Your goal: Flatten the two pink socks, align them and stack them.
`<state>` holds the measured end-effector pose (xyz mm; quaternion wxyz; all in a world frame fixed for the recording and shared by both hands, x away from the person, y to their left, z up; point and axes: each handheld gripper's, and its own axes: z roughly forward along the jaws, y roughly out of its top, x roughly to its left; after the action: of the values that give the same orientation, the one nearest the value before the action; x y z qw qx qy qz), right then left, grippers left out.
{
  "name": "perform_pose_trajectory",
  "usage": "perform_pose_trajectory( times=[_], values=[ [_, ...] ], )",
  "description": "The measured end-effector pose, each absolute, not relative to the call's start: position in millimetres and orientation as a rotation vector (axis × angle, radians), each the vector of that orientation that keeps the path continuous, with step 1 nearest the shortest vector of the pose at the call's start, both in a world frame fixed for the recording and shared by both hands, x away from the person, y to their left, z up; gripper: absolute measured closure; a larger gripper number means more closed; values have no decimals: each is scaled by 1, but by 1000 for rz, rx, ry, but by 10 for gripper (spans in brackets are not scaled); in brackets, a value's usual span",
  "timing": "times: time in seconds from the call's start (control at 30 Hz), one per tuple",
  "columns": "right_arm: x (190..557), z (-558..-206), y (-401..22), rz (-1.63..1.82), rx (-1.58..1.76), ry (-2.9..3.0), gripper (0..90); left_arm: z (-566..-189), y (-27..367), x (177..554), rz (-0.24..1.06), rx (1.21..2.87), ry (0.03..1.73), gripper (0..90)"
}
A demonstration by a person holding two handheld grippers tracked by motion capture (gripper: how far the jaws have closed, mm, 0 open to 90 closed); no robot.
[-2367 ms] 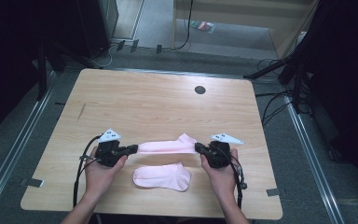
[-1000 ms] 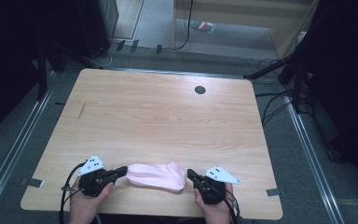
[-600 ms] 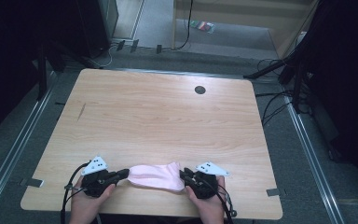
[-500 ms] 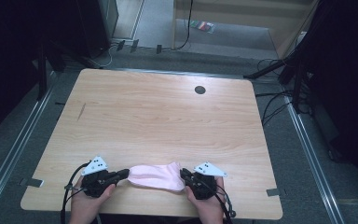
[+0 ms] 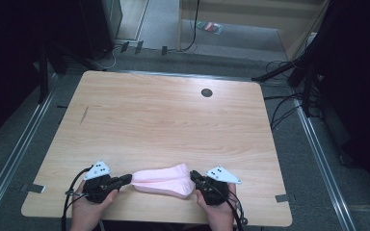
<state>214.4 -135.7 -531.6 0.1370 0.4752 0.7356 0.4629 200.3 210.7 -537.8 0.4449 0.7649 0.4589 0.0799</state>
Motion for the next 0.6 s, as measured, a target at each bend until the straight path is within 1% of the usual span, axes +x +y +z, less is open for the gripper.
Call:
perform_pose_trajectory(
  times=[0.07,0.1,0.13,0.17,0.2,0.27,0.3,0.33,0.37,0.4,0.43,0.53,0.6],
  values=[
    [216,-535,-134,1333,1383,2141,870,-541,211,202,178,1907,1147,900],
    [218,-537,-133,1327,1387,2159,863,-543,210,203,184,1909,1162,886],
    [220,-541,-132,1318,1403,2188,826,-544,210,204,195,1902,1176,773],
    [221,-542,-132,1311,1413,2194,767,-544,210,204,226,1888,1193,687],
    [220,-542,-133,1309,1421,2173,689,-542,211,203,249,1873,1196,609],
    [216,-537,-134,1319,1409,2133,674,-535,213,200,301,1813,1178,558],
    [212,-532,-133,1326,1391,2110,684,-531,213,197,328,1783,1152,579],
    [208,-527,-132,1335,1362,2097,727,-528,212,194,341,1769,1128,657],
    [205,-524,-130,1342,1340,2095,747,-525,207,192,343,1770,1068,694],
    [200,-521,-124,1353,1287,2123,775,-525,203,192,339,1786,1037,755],
    [199,-522,-120,1353,1270,2148,794,-526,196,192,330,1827,1001,790],
    [199,-533,-104,1301,1240,2276,835,-536,181,195,322,1926,988,853],
    [201,-542,-98,1231,1259,2337,841,-544,178,199,285,1974,1020,867]
  ],
)
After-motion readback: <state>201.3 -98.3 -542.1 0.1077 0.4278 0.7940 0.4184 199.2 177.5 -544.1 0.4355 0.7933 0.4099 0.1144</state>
